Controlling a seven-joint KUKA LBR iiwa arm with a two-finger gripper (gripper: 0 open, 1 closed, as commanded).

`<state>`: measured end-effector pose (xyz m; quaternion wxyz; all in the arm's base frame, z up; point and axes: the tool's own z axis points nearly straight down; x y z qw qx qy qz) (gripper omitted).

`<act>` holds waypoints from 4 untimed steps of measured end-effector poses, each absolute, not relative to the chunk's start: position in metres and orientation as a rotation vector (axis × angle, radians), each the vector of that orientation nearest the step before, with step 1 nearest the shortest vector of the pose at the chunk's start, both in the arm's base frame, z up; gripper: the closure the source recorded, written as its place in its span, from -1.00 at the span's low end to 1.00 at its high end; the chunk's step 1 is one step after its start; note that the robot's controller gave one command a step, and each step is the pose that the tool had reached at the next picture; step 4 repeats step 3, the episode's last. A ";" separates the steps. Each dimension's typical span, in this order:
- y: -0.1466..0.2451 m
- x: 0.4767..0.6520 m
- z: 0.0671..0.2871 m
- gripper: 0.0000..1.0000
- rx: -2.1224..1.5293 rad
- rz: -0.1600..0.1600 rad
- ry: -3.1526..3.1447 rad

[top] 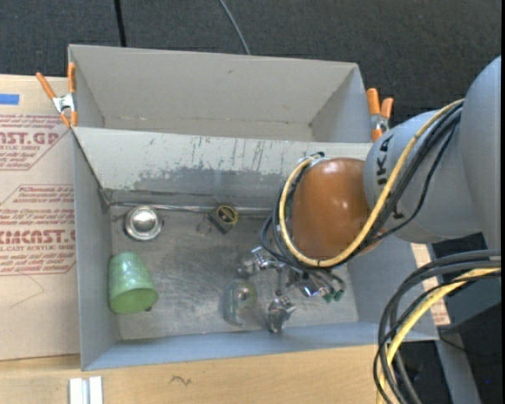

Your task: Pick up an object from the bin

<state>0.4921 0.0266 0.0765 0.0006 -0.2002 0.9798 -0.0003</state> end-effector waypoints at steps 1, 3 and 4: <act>0.050 0.492 0.075 -1.00 -0.952 0.002 2.991; 0.086 0.494 0.264 1.00 -1.326 -0.001 2.839; 0.086 0.494 0.264 1.00 -1.326 -0.001 2.839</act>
Offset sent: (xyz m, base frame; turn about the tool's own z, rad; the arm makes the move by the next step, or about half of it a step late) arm -0.0002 0.0227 -0.0014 -0.2138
